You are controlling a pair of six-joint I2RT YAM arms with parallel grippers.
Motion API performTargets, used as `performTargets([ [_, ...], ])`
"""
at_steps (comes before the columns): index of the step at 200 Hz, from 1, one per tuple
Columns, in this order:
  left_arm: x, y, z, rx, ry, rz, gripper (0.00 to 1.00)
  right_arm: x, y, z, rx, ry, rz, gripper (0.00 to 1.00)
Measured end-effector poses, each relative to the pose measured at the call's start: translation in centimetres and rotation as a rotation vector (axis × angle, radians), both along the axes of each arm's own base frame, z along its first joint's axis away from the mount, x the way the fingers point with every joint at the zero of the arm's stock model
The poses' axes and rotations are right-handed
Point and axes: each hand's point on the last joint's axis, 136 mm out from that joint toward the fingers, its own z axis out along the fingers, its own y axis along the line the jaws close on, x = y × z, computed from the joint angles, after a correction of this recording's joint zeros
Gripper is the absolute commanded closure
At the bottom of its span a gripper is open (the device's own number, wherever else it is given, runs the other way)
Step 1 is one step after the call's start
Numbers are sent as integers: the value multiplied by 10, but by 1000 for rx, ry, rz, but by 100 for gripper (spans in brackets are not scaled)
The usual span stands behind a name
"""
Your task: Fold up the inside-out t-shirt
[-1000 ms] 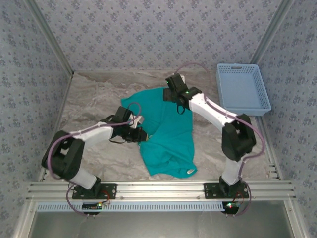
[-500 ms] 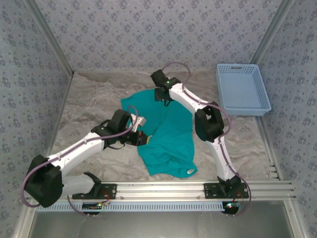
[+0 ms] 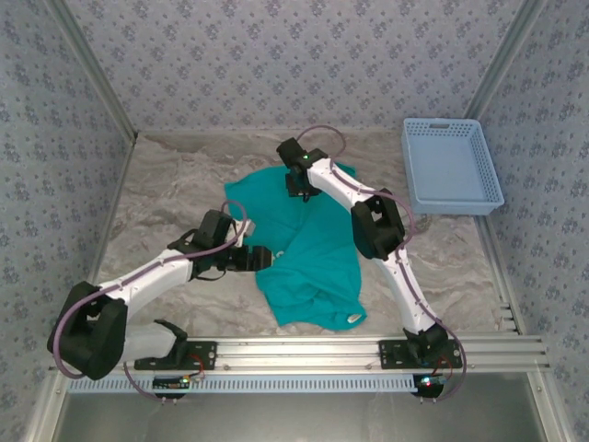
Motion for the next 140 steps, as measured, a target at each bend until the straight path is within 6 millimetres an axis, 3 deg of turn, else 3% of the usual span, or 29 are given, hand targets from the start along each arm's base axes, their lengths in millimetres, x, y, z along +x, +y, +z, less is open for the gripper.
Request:
performTargets([
  [22, 1, -7, -2, -25, 8, -23, 28, -4, 5, 2, -2, 3, 11, 56],
  [38, 0, -10, -9, -23, 23, -36, 35, -9, 9, 2, -11, 8, 20, 55],
  [66, -1, -13, -22, -6, 50, -49, 57, -16, 14, 1, -29, 12, 39, 57],
  [104, -1, -16, -23, -18, 43, -80, 100, -18, 17, 4, -40, 8, 49, 58],
  [140, -4, -20, -13, -53, 27, -104, 100, -13, 15, 8, -51, -12, 38, 59],
])
